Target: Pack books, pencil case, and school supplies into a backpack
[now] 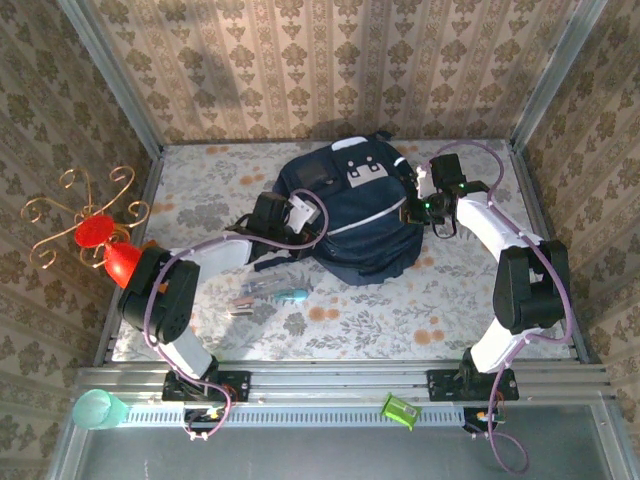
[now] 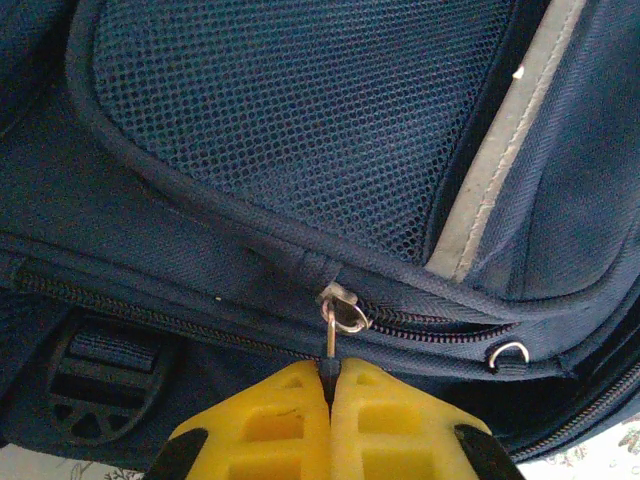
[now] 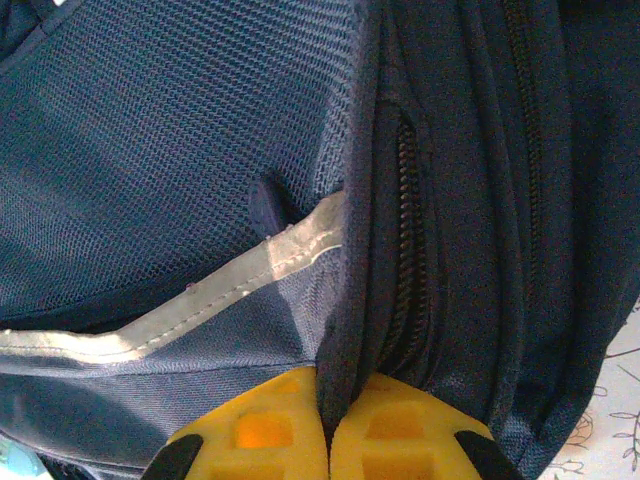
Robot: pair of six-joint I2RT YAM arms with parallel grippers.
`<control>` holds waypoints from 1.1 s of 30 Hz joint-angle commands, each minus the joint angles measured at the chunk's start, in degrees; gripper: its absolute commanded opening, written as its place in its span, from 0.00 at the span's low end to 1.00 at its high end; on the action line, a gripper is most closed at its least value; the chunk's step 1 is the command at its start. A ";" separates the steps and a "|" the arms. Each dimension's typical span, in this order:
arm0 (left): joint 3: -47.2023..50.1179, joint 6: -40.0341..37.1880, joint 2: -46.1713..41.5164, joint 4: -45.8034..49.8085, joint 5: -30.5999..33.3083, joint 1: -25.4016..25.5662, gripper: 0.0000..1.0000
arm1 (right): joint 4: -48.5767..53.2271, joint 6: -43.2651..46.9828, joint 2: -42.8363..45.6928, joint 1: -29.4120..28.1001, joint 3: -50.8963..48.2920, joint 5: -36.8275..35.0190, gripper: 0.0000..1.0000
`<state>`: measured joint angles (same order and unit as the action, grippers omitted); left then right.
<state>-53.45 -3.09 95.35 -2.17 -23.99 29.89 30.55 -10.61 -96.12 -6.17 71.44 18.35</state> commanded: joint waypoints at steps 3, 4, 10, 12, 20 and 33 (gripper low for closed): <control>-2.24 -0.34 1.62 -1.62 3.20 -2.19 0.05 | 2.62 2.52 0.25 0.82 1.22 -4.90 0.00; -2.18 -0.33 1.76 -1.62 3.52 -2.35 0.07 | 2.58 2.55 0.38 0.81 1.12 -4.90 0.00; -0.56 1.03 0.29 -1.66 5.00 -2.52 0.36 | 0.55 0.61 1.59 0.81 0.08 0.54 0.04; 1.28 2.11 -1.11 -2.51 5.45 -2.45 0.43 | -2.22 -0.60 2.55 0.81 -0.86 5.17 0.09; 8.75 4.24 -9.50 -8.37 5.70 -0.30 0.55 | -9.71 -7.50 5.97 0.81 -2.53 15.84 0.19; -1.03 -14.13 -6.82 -4.71 13.74 11.34 0.79 | -25.67 -22.24 5.85 -0.85 -5.37 26.57 0.16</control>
<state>-50.46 -9.63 86.13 -9.04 -12.88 39.51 13.39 -27.75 -91.33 -5.93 66.46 38.26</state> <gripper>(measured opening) 0.781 0.170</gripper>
